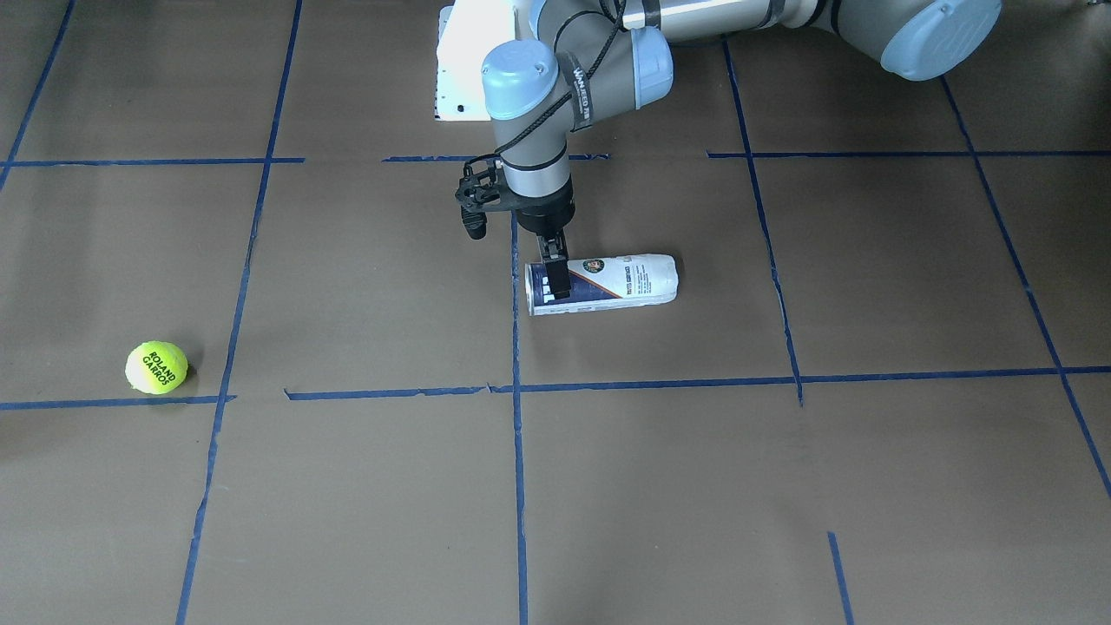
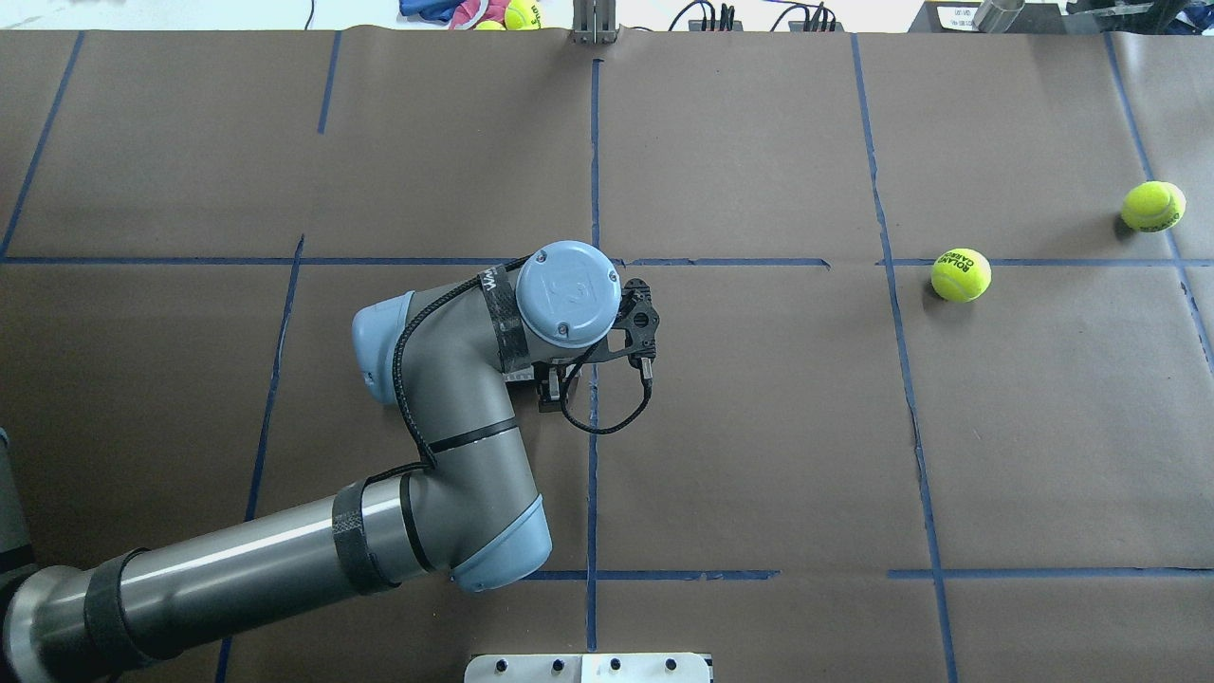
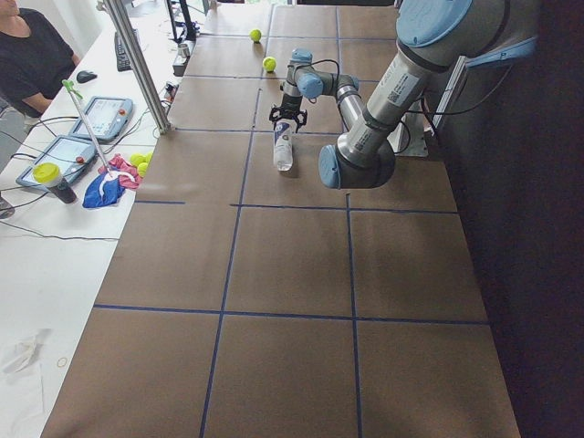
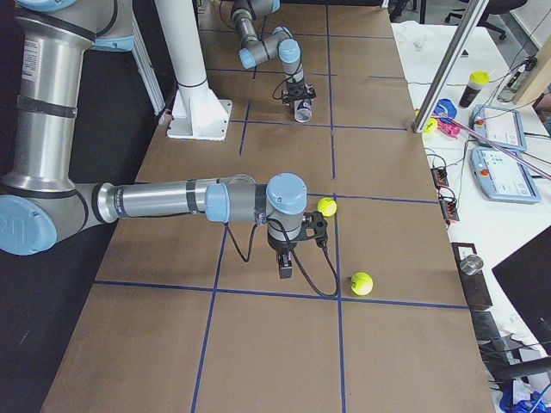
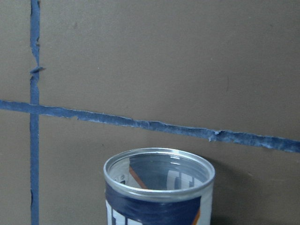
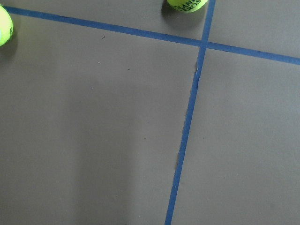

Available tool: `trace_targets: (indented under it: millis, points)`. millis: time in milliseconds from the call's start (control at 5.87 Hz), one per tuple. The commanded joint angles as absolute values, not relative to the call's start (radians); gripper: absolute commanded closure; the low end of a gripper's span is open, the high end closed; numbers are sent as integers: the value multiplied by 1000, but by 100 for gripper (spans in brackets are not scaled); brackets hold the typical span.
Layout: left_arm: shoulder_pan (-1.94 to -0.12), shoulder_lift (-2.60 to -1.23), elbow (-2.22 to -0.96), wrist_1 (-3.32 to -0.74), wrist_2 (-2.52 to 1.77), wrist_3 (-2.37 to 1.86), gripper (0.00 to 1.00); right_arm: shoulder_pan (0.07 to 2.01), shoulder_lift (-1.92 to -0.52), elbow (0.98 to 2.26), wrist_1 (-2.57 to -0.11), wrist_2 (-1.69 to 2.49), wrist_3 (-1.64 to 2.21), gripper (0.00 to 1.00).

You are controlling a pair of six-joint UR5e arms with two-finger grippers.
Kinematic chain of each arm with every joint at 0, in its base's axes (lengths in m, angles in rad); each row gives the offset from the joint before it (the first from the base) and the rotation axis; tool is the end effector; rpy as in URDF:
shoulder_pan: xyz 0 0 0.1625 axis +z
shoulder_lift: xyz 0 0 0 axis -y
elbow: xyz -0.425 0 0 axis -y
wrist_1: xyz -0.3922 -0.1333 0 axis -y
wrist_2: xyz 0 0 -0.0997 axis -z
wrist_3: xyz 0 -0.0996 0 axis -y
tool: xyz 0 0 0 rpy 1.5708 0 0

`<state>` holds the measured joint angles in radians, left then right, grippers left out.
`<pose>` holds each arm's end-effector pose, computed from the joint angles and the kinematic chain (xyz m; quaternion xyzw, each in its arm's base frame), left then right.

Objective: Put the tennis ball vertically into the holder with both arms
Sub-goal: 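Lift the can with the left gripper and rotate it upright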

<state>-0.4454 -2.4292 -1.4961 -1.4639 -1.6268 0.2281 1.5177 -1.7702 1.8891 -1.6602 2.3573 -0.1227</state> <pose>0.6123 -0.4338 0.1785 0.2876 0.1677 0.5978 0.7293 0.0411 -0.4097 0.5999 0.0269 -0.3824 -0.0867 0.9195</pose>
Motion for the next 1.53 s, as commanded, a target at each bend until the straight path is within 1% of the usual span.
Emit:
trace_targets:
  millis: [0,341,511,681,852,1022,1363]
  points:
    - [-445,-2430,-1476,-1482,-1615,230,0,1517,-1770,1888,-1660,2358,-123,0]
    - [-442,-2430,-1419,-1583,-1605,229,0,1514,-1770,1888,-1660,2356,-123,0]
    - [-442,-2430,-1413,-1583,-1603,236,2,1513,-1770,1888,-1661,2356,-123,0]
    - [-442,-2430,-1408,-1583,-1583,236,9,1511,-1770,1888,-1661,2356,-123,0]
    - [-442,-2430,-1414,-1582,-1572,238,23,1509,-1770,1888,-1661,2358,-123,0]
    - [-442,-2430,-1422,-1582,-1568,238,29,1509,-1769,1887,-1661,2358,-121,0]
    - [-454,-2428,-1539,-1601,-1568,223,29,1508,-1767,1888,-1660,2358,-121,0]
